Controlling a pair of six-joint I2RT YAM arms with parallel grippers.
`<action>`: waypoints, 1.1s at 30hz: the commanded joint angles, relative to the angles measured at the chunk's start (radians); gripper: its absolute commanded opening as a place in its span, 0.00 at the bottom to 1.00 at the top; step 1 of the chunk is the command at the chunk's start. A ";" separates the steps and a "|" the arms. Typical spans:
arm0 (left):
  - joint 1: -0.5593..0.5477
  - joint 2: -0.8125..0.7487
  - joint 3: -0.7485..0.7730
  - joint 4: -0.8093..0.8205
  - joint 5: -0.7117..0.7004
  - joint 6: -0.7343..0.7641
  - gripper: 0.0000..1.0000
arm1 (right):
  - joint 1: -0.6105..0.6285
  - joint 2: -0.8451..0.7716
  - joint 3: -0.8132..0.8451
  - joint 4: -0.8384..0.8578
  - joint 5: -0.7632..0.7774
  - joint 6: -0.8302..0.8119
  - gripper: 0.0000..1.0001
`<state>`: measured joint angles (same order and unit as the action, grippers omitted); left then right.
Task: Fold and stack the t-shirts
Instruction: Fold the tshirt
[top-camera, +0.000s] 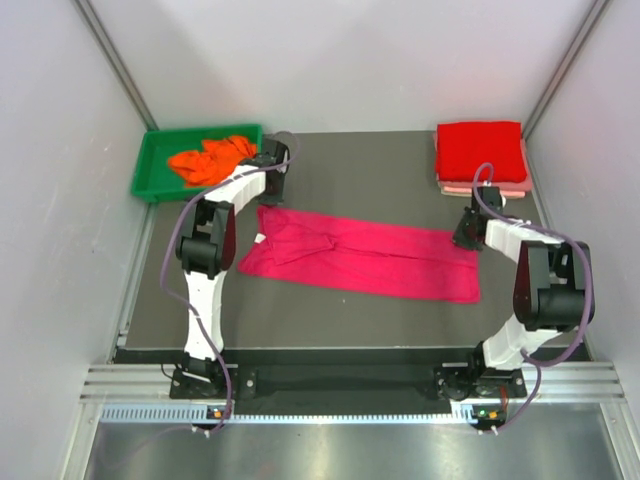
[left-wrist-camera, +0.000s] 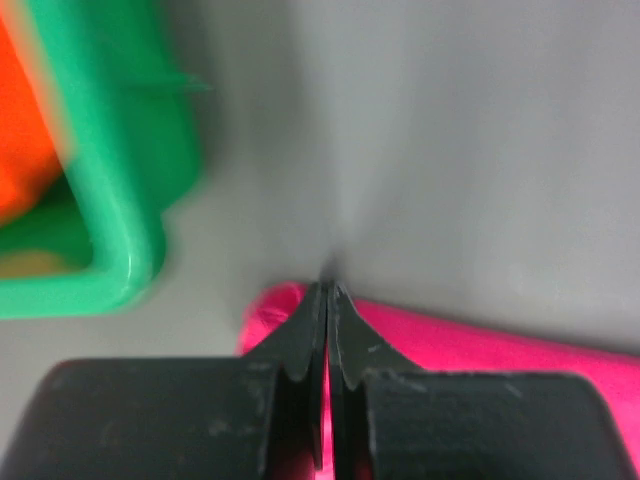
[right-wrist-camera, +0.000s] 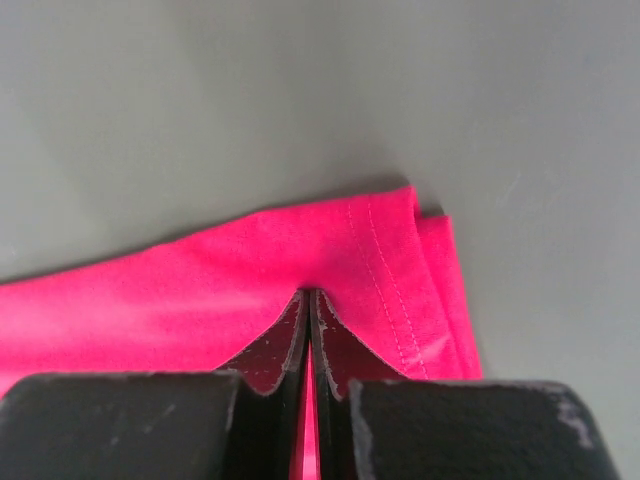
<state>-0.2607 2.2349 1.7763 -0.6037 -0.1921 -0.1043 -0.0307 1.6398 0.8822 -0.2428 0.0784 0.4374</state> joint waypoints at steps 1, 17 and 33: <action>0.001 0.037 0.028 -0.041 -0.168 0.015 0.00 | -0.044 0.069 -0.012 -0.029 0.041 -0.032 0.00; -0.012 0.017 0.133 -0.093 -0.152 0.012 0.00 | -0.107 0.058 -0.034 -0.023 0.011 -0.042 0.00; -0.031 -0.287 -0.067 -0.093 0.040 -0.081 0.16 | -0.109 -0.044 0.007 -0.055 -0.074 -0.057 0.04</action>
<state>-0.3092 2.0136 1.7885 -0.7109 -0.2363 -0.1383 -0.1177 1.6424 0.8841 -0.2207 0.0086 0.4145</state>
